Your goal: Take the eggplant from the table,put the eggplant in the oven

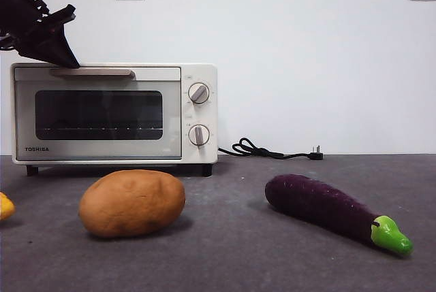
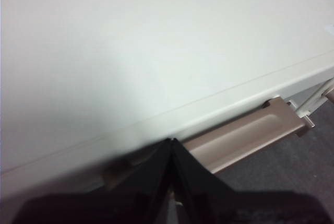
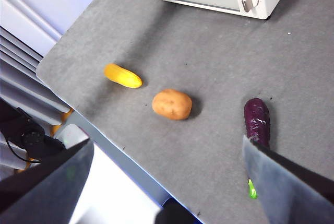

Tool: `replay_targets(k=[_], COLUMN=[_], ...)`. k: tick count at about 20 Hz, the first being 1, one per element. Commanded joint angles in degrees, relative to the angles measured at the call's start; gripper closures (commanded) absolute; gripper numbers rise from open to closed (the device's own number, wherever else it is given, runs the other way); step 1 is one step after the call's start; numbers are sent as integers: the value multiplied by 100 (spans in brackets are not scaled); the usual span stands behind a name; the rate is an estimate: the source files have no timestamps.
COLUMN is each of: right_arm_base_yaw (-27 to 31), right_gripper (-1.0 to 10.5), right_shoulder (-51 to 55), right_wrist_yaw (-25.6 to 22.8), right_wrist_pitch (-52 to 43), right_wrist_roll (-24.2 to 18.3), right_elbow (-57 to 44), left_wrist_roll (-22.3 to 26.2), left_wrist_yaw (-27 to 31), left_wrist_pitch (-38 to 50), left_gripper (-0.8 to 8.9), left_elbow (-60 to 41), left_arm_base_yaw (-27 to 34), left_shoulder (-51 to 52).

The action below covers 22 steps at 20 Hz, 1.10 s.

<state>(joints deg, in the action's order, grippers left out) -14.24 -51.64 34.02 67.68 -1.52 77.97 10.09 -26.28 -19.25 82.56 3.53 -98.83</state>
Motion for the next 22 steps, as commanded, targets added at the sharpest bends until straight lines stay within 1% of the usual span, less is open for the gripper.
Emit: replay_targets(k=[1, 3, 6, 18, 22], right_arm_base_yaw=[-11, -11, -11, -11, -11], right_gripper=[466, 466, 466, 467, 469], right_shoulder=[0, 0, 0, -72, -74], right_wrist_yaw=[0, 0, 0, 4, -2], right_wrist_pitch=[-37, -37, -37, -197, -236], right_wrist_roll=[-33, -39, -44, -120, -164], right_elbow=[0, 0, 0, 0, 0], left_wrist_roll=[96, 144, 358, 389, 391], left_wrist_yaw=[37, 37, 48, 57, 55], left_wrist_pitch=[-306, -444, -693, -1290, -1611], left_gripper=[819, 819, 819, 819, 819], left_elbow=[-142, -142, -142, -142, -142], left_arm_base_yaw=[-98, -164, -251, -476, -544], left_shoulder=[-262, -262, -262, -262, -262])
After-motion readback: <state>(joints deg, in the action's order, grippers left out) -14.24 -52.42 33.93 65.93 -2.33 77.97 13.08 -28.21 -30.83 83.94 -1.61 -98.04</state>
